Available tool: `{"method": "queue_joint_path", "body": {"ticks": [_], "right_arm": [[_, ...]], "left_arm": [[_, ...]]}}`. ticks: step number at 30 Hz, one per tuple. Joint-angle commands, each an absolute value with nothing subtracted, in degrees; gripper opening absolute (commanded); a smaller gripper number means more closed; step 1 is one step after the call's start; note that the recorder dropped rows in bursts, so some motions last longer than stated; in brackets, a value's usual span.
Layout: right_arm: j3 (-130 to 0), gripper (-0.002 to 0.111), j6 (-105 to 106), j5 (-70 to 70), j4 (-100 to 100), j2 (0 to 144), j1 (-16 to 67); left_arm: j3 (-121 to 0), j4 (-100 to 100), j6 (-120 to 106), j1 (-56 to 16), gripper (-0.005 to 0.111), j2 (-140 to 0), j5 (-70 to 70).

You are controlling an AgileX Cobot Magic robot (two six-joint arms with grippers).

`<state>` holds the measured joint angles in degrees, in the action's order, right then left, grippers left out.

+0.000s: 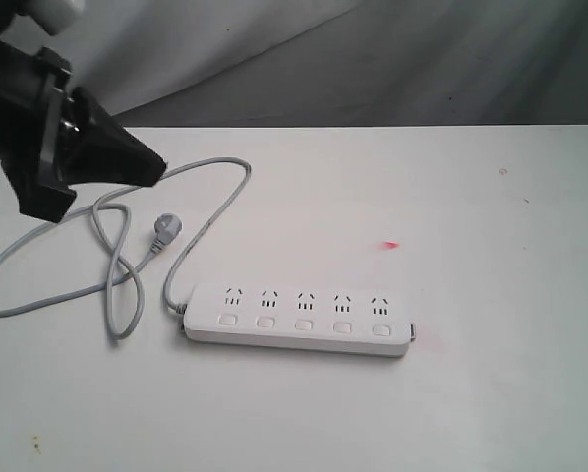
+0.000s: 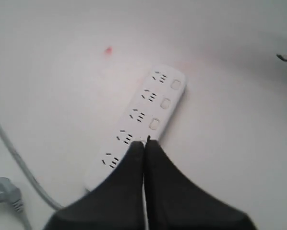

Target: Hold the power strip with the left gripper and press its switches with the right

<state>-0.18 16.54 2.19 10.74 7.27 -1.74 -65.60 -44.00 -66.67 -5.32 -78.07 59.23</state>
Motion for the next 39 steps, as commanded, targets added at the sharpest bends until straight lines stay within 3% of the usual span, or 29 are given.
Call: {"method": "queue_joint_path", "body": {"ticks": [1,8,17,22,31,39], "right_arm": [[0.0,0.0,16.39,2.18,10.87,6.95,-2.12],[0.0,0.0,16.39,2.18,10.87,6.95,-2.12],[0.0,0.0,16.39,2.18,10.87,6.95,-2.12],[0.0,0.0,16.39,2.18,10.87,6.95,-2.12],[0.0,0.0,16.39,2.18,11.2,6.95,-2.12],[0.0,0.0,16.39,2.18,11.2,6.95,-2.12]], "left_arm": [[-58.2,-44.32,-62.33,-5.61,0.0,-65.04,45.84],[-35.64,-44.24,-61.21,-5.61,0.0,-36.92,18.64],[-16.87,-48.01,-61.21,-5.61,0.0,-8.29,10.16],[-13.56,-45.44,-53.25,-5.61,0.0,-6.81,10.26],[-3.33,-7.41,-11.66,-5.61,0.0,-6.81,4.14],[0.0,-3.91,-8.84,-5.61,0.0,-6.81,5.03]]}}
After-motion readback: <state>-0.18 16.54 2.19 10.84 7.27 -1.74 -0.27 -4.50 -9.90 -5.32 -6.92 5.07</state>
